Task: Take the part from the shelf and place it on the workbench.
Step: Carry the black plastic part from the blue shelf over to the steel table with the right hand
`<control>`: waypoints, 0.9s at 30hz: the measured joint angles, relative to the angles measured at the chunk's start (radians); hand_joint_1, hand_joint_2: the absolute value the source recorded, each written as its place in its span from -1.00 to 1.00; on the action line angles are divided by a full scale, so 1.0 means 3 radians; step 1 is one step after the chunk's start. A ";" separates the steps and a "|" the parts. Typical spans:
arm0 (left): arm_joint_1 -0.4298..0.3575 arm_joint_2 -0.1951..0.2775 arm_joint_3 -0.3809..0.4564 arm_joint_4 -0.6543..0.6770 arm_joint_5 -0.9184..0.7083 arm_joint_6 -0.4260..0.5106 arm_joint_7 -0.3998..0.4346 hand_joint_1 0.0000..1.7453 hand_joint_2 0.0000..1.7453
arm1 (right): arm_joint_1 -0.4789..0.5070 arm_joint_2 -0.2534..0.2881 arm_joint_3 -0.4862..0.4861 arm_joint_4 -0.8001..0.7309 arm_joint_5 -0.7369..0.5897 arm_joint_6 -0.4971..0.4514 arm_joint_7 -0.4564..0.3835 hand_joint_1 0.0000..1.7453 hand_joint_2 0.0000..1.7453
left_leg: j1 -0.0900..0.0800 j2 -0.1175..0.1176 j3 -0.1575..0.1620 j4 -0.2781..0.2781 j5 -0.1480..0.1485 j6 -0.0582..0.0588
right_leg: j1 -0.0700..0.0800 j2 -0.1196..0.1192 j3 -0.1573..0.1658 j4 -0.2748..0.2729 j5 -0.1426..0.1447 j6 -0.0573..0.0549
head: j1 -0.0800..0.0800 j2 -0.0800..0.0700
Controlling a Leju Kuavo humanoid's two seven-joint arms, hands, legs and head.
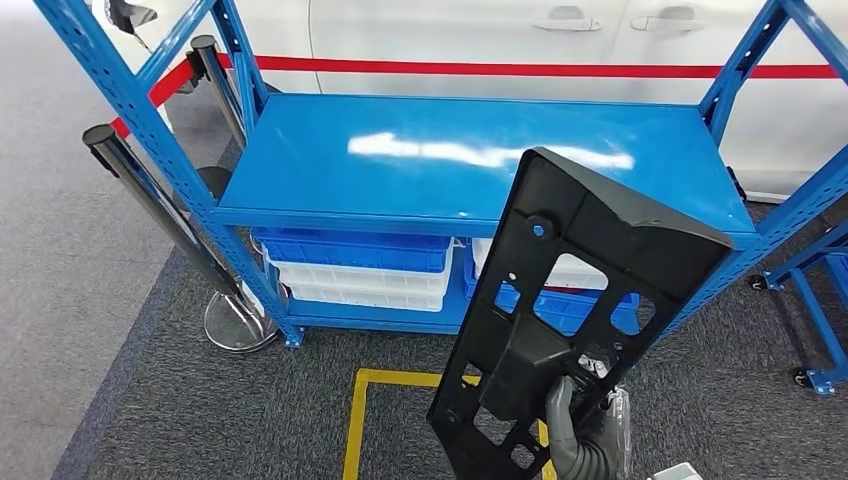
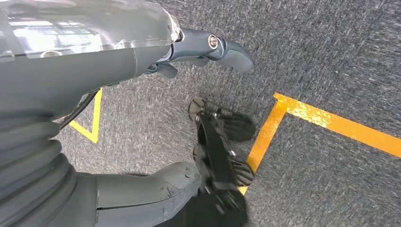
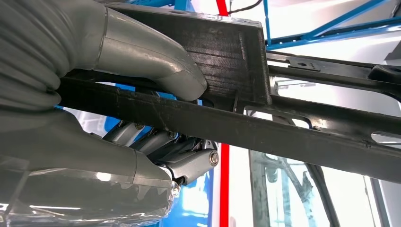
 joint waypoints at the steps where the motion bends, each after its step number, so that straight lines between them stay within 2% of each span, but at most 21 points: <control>1: -0.0001 0.0001 0.0001 0.0000 -0.0003 -0.0002 0.0005 -1.00 1.00 | 0.0001 0.0000 -0.0001 0.0000 -0.0003 -0.0004 0.0001 1.00 1.00 | -0.0007 -0.0003 0.0086 -0.0155 0.0009 0.0016 | 0.0004 -0.0001 -0.0014 0.0015 0.0011 0.0018 | 0.0001 0.0000; 2: -0.0001 0.0001 0.0002 0.0000 -0.0005 -0.0005 0.0009 -1.00 1.00 | 0.0001 0.0000 -0.0001 0.0001 -0.0007 -0.0009 0.0003 1.00 1.00 | -0.0016 -0.0006 0.0119 -0.0229 -0.0004 0.0032 | 0.0006 -0.0001 -0.0024 0.0023 0.0027 0.0038 | 0.0000 0.0000; 4: 0.0003 0.0001 0.0004 0.0000 -0.0007 -0.0015 0.0017 -1.00 1.00 | 0.0001 0.0000 -0.0001 0.0001 -0.0015 -0.0018 0.0006 1.00 1.00 | -0.0018 -0.0005 0.0090 -0.0242 0.0030 0.0073 | 0.0009 0.0001 -0.0034 0.0025 0.0056 0.0081 | 0.0001 0.0000; 5: 0.0003 0.0000 0.0005 0.0000 -0.0009 -0.0020 0.0022 -1.00 1.00 | 0.0002 -0.0001 -0.0001 0.0001 -0.0019 -0.0023 0.0007 1.00 1.00 | -0.0013 0.0000 0.0072 -0.0250 0.0054 0.0097 | 0.0007 0.0008 -0.0051 0.0040 0.0040 0.0099 | 0.0000 0.0000; 6: 0.0004 0.0000 0.0006 0.0000 -0.0010 -0.0023 0.0027 -1.00 1.00 | 0.0003 -0.0001 -0.0001 0.0001 -0.0024 -0.0028 0.0009 1.00 1.00 | -0.0006 0.0007 0.0047 -0.0259 0.0085 0.0128 | 0.0004 0.0015 -0.0085 0.0098 -0.0032 0.0114 | 0.0008 0.0000; 7: 0.0004 0.0000 0.0007 0.0000 -0.0013 -0.0026 0.0032 -1.00 1.00 | 0.0003 -0.0002 -0.0001 0.0002 -0.0027 -0.0034 0.0010 1.00 1.00 | 0.0001 0.0014 0.0014 -0.0264 0.0119 0.0152 | 0.0000 0.0020 -0.0137 0.0216 -0.0154 0.0127 | 0.0015 0.0000; 9: 0.0005 0.0000 0.0007 0.0000 -0.0025 -0.0028 0.0041 -1.00 1.00 | 0.0003 -0.0003 -0.0001 0.0004 -0.0036 -0.0043 0.0015 1.00 1.00 | -0.0007 0.0020 -0.0065 -0.0257 0.0178 0.0178 | -0.0007 0.0023 -0.0274 0.0615 -0.0454 0.0144 | 0.0031 0.0000; 10: 0.0005 0.0001 0.0007 0.0000 -0.0033 -0.0028 0.0048 -1.00 1.00 | 0.0004 -0.0003 -0.0001 0.0008 -0.0038 -0.0047 0.0017 1.00 1.00 | -0.0011 0.0022 -0.0108 -0.0249 0.0205 0.0178 | -0.0008 0.0023 -0.0320 0.0805 -0.0538 0.0150 | 0.0031 0.0000; 11: 0.0005 0.0002 0.0008 0.0000 -0.0039 -0.0029 0.0055 -1.00 1.00 | 0.0004 -0.0004 -0.0001 0.0012 -0.0040 -0.0050 0.0020 1.00 1.00 | -0.0016 0.0023 -0.0150 -0.0239 0.0229 0.0178 | -0.0008 0.0023 -0.0322 0.0910 -0.0551 0.0151 | 0.0031 0.0000; 12: 0.0006 0.0003 0.0009 0.0000 -0.0044 -0.0030 0.0062 -1.00 1.00 | 0.0004 -0.0004 -0.0001 0.0017 -0.0041 -0.0051 0.0022 1.00 1.00 | -0.0021 0.0024 -0.0191 -0.0227 0.0251 0.0176 | -0.0008 0.0023 -0.0265 0.0895 -0.0497 0.0146 | 0.0031 0.0000; 13: 0.0006 0.0003 0.0009 0.0000 -0.0046 -0.0031 0.0068 -1.00 1.00 | 0.0003 -0.0005 -0.0001 0.0019 -0.0041 -0.0053 0.0024 1.00 1.00 | -0.0026 0.0023 -0.0227 -0.0214 0.0270 0.0172 | -0.0006 0.0023 -0.0144 0.0754 -0.0405 0.0133 | 0.0031 0.0000; 14: 0.0005 0.0003 0.0010 0.0000 -0.0046 -0.0033 0.0073 -1.00 1.00 | 0.0003 -0.0005 -0.0001 0.0021 -0.0041 -0.0054 0.0026 1.00 1.00 | -0.0030 0.0020 -0.0255 -0.0204 0.0288 0.0166 | -0.0001 0.0024 0.0022 0.0526 -0.0322 0.0111 | 0.0031 0.0000; 16: 0.0007 0.0000 0.0011 0.0000 -0.0047 -0.0039 0.0086 -1.00 1.00 | 0.0003 -0.0005 0.0001 0.0020 -0.0042 -0.0054 0.0027 1.00 1.00 | -0.0040 0.0016 -0.0286 -0.0196 0.0328 0.0141 | 0.0020 0.0022 0.0308 0.0080 -0.0261 0.0067 | 0.0029 0.0000; 17: 0.0008 -0.0001 0.0012 0.0000 -0.0048 -0.0043 0.0095 -1.00 1.00 | 0.0005 -0.0005 0.0001 0.0020 -0.0045 -0.0053 0.0026 1.00 1.00 | -0.0040 0.0015 -0.0291 -0.0199 0.0350 0.0122 | 0.0031 0.0022 0.0377 -0.0042 -0.0262 0.0053 | 0.0033 0.0000; 20: 0.0012 0.0002 0.0021 0.0000 -0.0047 -0.0051 0.0128 -1.00 1.00 | 0.0020 -0.0011 0.0002 0.0021 -0.0072 -0.0045 0.0018 1.00 1.00 | -0.0037 0.0009 -0.0311 -0.0204 0.0394 0.0060 | 0.0032 0.0017 0.0354 -0.0113 -0.0201 0.0012 | 0.0048 0.0000; 21: 0.0015 0.0004 0.0024 0.0000 -0.0045 -0.0054 0.0140 -1.00 1.00 | 0.0027 -0.0014 0.0002 0.0021 -0.0083 -0.0042 0.0011 1.00 1.00 | -0.0036 0.0004 -0.0339 -0.0162 0.0334 0.0043 | 0.0021 0.0012 0.0324 -0.0124 -0.0163 -0.0013 | 0.0042 0.0000; 22: 0.0018 0.0005 0.0028 0.0000 -0.0041 -0.0056 0.0154 -1.00 1.00 | 0.0038 -0.0016 0.0002 0.0022 -0.0092 -0.0037 0.0001 1.00 1.00 | -0.0033 -0.0001 -0.0379 -0.0063 0.0214 0.0027 | 0.0009 0.0006 0.0286 -0.0136 -0.0122 -0.0034 | 0.0034 0.0000; 24: 0.0023 0.0003 0.0033 0.0000 -0.0024 -0.0054 0.0181 -1.00 1.00 | 0.0062 -0.0019 0.0003 0.0022 -0.0101 -0.0024 -0.0023 1.00 1.00 | -0.0016 -0.0003 -0.0487 0.0313 -0.0120 0.0002 | 0.0007 -0.0001 0.0193 -0.0128 -0.0050 -0.0058 | 0.0014 -0.0001; 25: 0.0022 0.0003 0.0035 0.0000 -0.0011 -0.0048 0.0194 -1.00 1.00 | 0.0076 -0.0020 0.0003 0.0022 -0.0103 -0.0013 -0.0032 1.00 1.00 | -0.0011 -0.0002 -0.0524 0.0521 -0.0232 -0.0010 | 0.0009 -0.0004 0.0141 -0.0116 -0.0019 -0.0057 | 0.0010 0.0000; 26: 0.0022 0.0003 0.0036 0.0000 0.0000 -0.0038 0.0204 -1.00 1.00 | 0.0090 -0.0022 0.0003 0.0022 -0.0103 0.0001 -0.0042 1.00 1.00 | -0.0008 -0.0002 -0.0529 0.0667 -0.0265 -0.0018 | 0.0010 -0.0007 0.0088 -0.0100 0.0010 -0.0055 | 0.0009 0.0000; 27: 0.0022 0.0003 0.0037 0.0000 0.0008 -0.0029 0.0214 -1.00 1.00 | 0.0102 -0.0024 0.0003 0.0022 -0.0103 0.0016 -0.0051 1.00 1.00 | -0.0005 -0.0002 -0.0485 0.0708 -0.0222 -0.0023 | 0.0010 -0.0010 0.0034 -0.0081 0.0037 -0.0051 | 0.0009 0.0000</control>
